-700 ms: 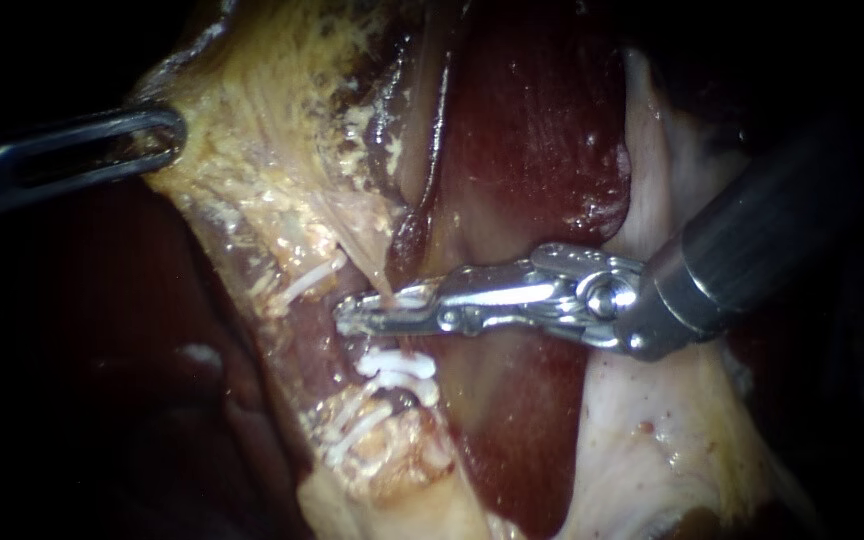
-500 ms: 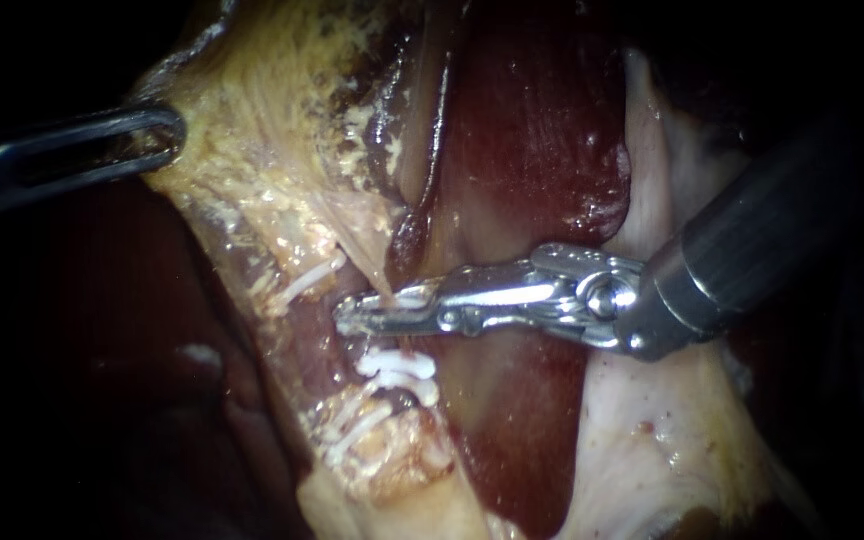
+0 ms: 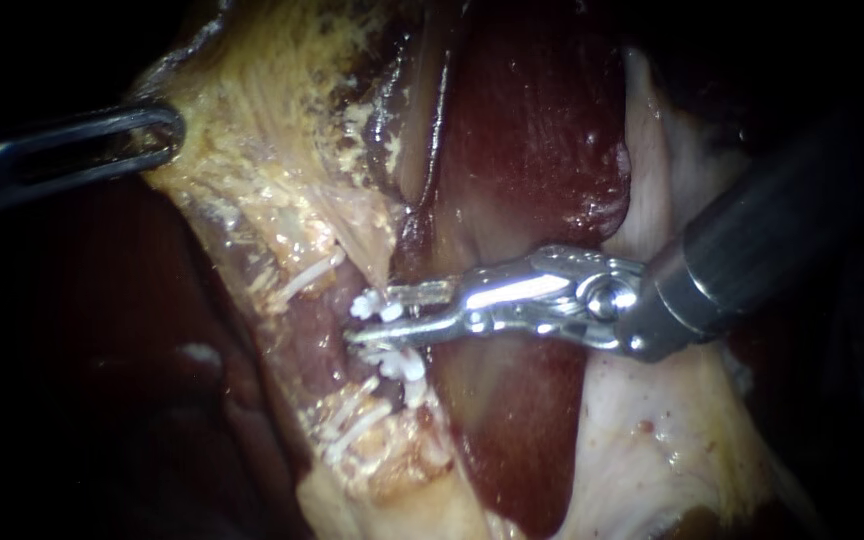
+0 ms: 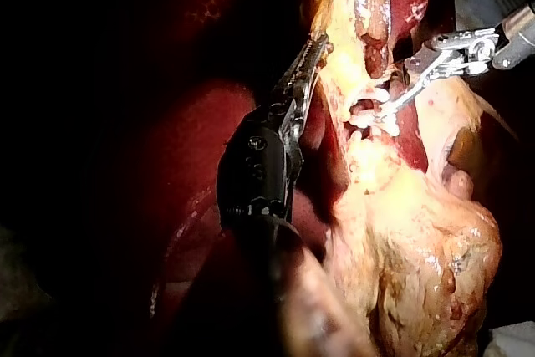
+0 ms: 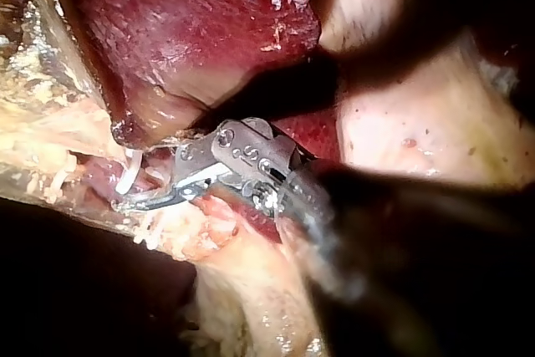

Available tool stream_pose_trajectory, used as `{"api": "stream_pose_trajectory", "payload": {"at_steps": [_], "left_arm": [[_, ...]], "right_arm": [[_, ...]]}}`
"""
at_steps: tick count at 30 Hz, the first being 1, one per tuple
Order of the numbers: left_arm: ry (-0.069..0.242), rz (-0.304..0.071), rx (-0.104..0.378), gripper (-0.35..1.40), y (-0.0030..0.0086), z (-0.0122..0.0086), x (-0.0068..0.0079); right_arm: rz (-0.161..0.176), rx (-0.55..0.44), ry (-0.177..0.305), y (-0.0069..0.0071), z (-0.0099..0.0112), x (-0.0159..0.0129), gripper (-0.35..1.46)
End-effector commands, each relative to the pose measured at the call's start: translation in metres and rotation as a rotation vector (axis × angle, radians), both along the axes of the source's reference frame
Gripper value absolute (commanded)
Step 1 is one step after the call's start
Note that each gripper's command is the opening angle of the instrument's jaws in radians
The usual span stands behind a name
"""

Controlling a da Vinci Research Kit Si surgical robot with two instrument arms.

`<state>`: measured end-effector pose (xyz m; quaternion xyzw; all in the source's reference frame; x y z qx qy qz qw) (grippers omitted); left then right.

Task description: Going back third clip right tube

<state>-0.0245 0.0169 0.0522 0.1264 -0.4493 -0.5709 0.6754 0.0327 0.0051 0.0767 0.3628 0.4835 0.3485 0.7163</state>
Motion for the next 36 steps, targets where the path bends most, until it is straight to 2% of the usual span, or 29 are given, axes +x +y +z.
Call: {"api": "stream_pose_trajectory", "payload": {"at_steps": [1,9,16,20,23,27,31,36], "left_arm": [[0.000,0.000,0.000,-0.35,0.0000,0.0000,0.0000],[0.000,0.000,0.000,-0.35,0.0000,0.0000,0.0000],[0.000,0.000,0.000,-0.35,0.0000,0.0000,0.0000],[0.000,0.000,0.000,-0.35,0.0000,0.0000,0.0001],[0.000,0.001,0.000,-0.35,-0.0001,0.0000,0.0001],[0.001,-0.001,-0.002,-0.35,-0.0003,0.0002,-0.0001],[0.001,-0.001,-0.003,-0.35,-0.0003,0.0003,-0.0001],[0.001,-0.001,-0.003,-0.35,-0.0003,0.0003,-0.0001]], "right_arm": [[-0.008,-0.013,0.006,-0.0001,-0.0001,-0.0001,0.60],[-0.055,-0.054,0.033,-0.0009,-0.0011,-0.0002,0.60],[-0.044,-0.072,0.025,-0.0007,-0.0008,-0.0012,0.60],[-0.057,-0.135,0.032,-0.0003,-0.0007,-0.0027,0.60],[-0.097,-0.243,0.057,-0.0001,-0.0012,-0.0041,0.60],[-0.147,-0.385,0.091,0.0008,-0.0024,-0.0066,0.60],[-0.184,-0.479,0.119,0.0025,-0.0044,-0.0093,0.60],[-0.205,-0.542,0.144,0.0041,-0.0067,-0.0119,0.60]]}}
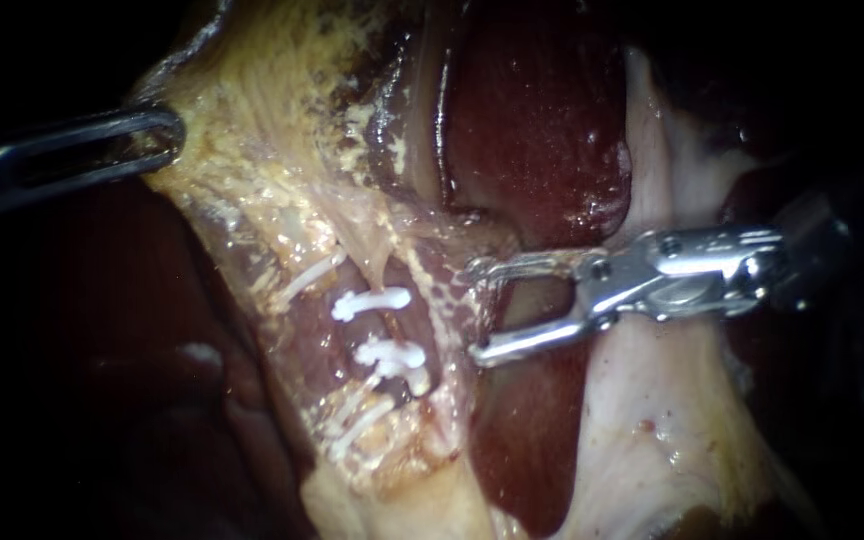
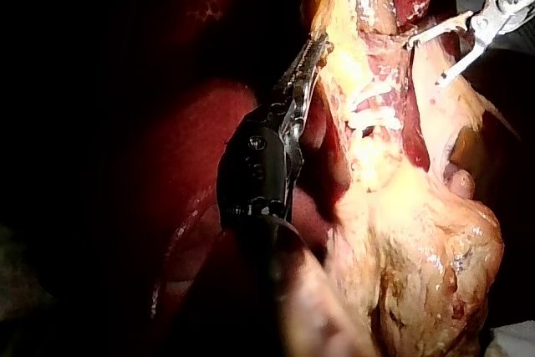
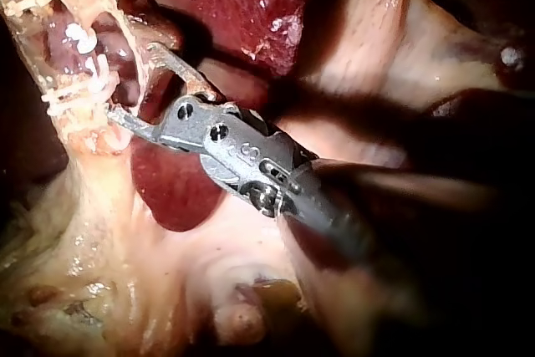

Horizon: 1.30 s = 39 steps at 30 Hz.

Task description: Going back third clip right tube

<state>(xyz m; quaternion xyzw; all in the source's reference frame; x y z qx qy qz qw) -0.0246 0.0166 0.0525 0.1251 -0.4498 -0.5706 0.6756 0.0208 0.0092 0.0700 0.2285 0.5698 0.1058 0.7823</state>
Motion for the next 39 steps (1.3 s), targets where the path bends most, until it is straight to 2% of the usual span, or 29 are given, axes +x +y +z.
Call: {"api": "stream_pose_trajectory", "payload": {"at_steps": [1,6,11,14,24,32,35,39], "left_arm": [[0.000,0.000,0.000,-0.35,0.0000,0.0000,0.0000],[0.001,0.000,0.000,-0.35,0.0000,0.0001,0.0000],[0.001,-0.001,-0.003,-0.35,-0.0002,0.0007,-0.0002],[0.008,-0.005,-0.006,-0.35,-0.0003,0.0017,-0.0008],[0.031,0.035,0.003,-0.35,-0.0018,0.0071,-0.0063],[0.037,0.072,-0.017,-0.35,-0.0020,0.0105,-0.0105],[0.039,0.079,-0.028,-0.35,-0.0020,0.0111,-0.0111],[0.040,0.084,-0.033,-0.35,-0.0020,0.0113,-0.0108]], "right_arm": [[-0.001,-0.008,0.004,0.0002,-0.0004,-0.0003,0.60],[-0.006,-0.017,0.015,0.0004,-0.0019,-0.0010,0.60],[-0.007,-0.018,0.016,0.0000,-0.0024,-0.0009,0.60],[-0.012,-0.016,0.020,-0.0001,-0.0025,-0.0009,0.60],[-0.012,-0.015,0.024,-0.0002,-0.0027,-0.0008,0.60],[-0.008,-0.015,0.046,-0.0003,-0.0027,-0.0007,0.60],[-0.005,-0.011,0.063,-0.0003,-0.0027,-0.0007,0.60],[-0.008,-0.010,0.064,-0.0003,-0.0027,-0.0008,0.60]]}}
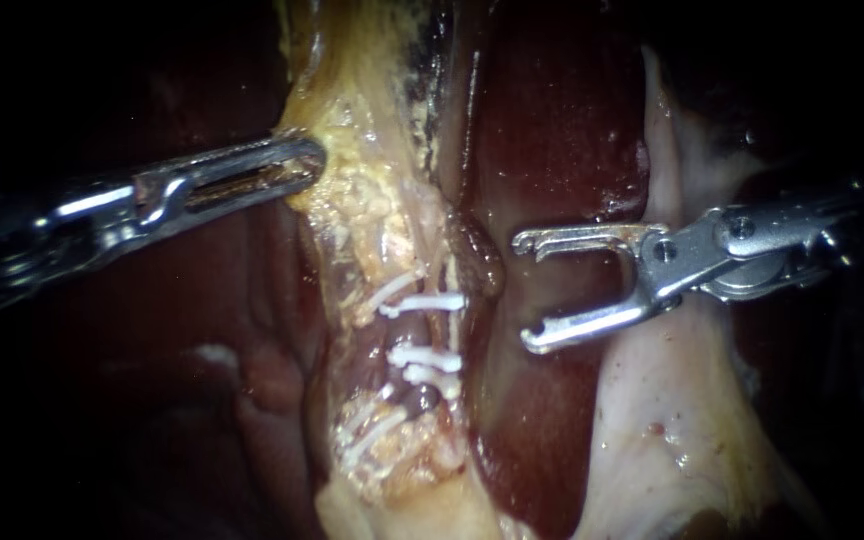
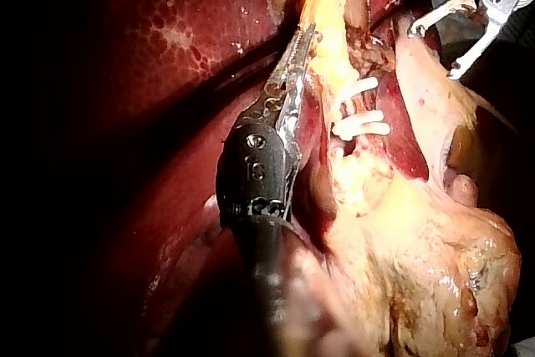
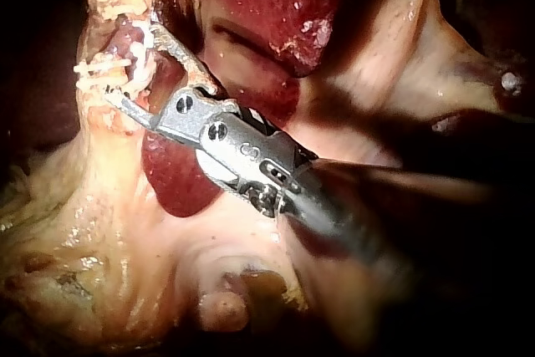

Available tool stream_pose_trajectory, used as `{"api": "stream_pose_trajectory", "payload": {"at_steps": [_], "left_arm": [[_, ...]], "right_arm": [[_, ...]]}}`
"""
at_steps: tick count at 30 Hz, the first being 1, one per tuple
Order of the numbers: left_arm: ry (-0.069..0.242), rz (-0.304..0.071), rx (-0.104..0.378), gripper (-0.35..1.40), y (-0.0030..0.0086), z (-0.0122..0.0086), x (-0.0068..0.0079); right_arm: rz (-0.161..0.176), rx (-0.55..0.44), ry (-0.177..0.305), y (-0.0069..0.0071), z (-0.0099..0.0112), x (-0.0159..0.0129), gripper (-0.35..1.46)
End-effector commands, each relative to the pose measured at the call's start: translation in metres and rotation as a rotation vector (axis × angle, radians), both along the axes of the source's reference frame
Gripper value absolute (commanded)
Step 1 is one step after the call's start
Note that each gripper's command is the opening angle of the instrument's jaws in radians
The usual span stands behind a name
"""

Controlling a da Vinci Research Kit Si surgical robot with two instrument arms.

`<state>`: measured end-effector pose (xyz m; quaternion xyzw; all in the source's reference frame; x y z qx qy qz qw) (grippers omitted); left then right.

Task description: Going back third clip right tube

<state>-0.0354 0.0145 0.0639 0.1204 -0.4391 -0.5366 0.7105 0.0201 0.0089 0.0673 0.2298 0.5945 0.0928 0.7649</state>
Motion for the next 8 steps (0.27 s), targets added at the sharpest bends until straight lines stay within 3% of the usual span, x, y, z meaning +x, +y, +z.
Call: {"api": "stream_pose_trajectory", "payload": {"at_steps": [1,8], "left_arm": [[-0.003,0.001,0.000,-0.35,0.0001,-0.0001,0.0001],[-0.003,0.000,0.001,-0.35,0.0001,-0.0002,0.0001]], "right_arm": [[-0.001,0.000,0.000,0.0000,0.0000,0.0000,0.60],[-0.002,0.000,0.000,0.0000,0.0000,-0.0002,0.60]]}}
